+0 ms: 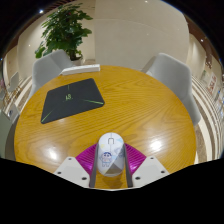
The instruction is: Arrange mouse
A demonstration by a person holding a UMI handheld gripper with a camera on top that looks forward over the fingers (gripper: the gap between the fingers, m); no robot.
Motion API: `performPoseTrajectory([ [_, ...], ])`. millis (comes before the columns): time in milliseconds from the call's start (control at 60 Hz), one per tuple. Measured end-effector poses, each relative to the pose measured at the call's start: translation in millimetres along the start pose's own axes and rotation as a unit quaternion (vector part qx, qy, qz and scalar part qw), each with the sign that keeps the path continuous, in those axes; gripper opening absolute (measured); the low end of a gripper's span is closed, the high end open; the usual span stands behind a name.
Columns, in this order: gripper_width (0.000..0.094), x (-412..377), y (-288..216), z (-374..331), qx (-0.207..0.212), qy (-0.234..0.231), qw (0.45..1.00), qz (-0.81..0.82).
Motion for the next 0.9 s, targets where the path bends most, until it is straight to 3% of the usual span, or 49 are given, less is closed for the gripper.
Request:
performPoseTrajectory([
  [67,0.0368,-2.2,1.1,-1.4,-0.001,0.002,1.000,0.009],
  [217,0.0360,-8.7,-10.3,-5.5,-0.015,-0.006,1.000,0.022],
  [467,0.0362,-51.1,-159.8,-16.4,0.075,-0.051,0.996,0.020],
  [567,0.0359,-87.1,-200.8,7.5,0.090,-0.077,0.993,0.008],
  [667,0.0360,-121.9,-207.6,48.4,0.071,-0.093,0.993,-0.003],
  [900,0.0416,-159.6,-168.2,113.7,0.017,-0.101,0.994,-0.042],
])
Point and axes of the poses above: the point between the fingertips, and its own axes, seen from behind it with the camera up: x to the right, y down, z forward, the way the camera looks, the point moved 7 cm from there along -z, backward, against the way the camera looks, and after that the axes turned 1 degree about -z, right-handed, at the moved point
